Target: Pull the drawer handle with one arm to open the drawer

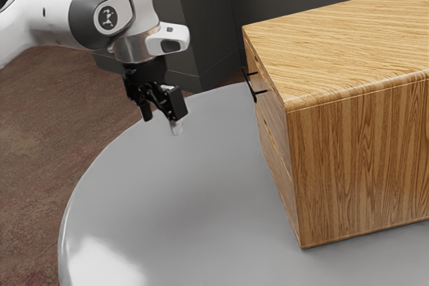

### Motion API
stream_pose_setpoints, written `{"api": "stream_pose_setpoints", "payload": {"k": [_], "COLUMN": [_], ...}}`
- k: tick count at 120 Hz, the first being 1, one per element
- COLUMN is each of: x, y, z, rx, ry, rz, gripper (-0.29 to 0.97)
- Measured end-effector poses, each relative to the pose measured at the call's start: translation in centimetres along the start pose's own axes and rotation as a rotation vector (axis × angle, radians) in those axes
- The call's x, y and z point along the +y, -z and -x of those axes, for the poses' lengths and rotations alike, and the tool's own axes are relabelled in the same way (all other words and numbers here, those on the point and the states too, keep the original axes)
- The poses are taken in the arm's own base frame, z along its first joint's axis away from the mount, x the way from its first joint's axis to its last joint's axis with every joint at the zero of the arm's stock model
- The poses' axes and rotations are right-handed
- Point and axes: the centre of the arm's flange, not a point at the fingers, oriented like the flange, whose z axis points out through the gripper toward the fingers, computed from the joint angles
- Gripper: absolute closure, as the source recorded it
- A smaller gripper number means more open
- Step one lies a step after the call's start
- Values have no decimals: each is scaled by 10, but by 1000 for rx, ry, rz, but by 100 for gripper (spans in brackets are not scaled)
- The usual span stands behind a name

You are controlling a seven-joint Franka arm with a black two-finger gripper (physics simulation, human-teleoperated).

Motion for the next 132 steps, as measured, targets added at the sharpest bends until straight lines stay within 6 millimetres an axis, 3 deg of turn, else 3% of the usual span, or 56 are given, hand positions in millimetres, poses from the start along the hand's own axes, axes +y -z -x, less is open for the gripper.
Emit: {"api": "stream_pose_setpoints", "payload": {"k": [19, 32, 41, 49, 74, 115, 132], "x": [-7, -11, -17, -20, -7, 67, 79], "y": [4, 82, 101, 100, 64, 65, 67], "z": [5, 51, 67, 67, 33, 15, 12], "rx": [1, 148, 189, 186, 132, 172, 188], "ry": [62, 87, 126, 186, 343, 393, 423], "rz": [10, 50, 77, 90, 78, 73, 78], "gripper": [0, 0, 0, 0, 0, 0, 0]}}
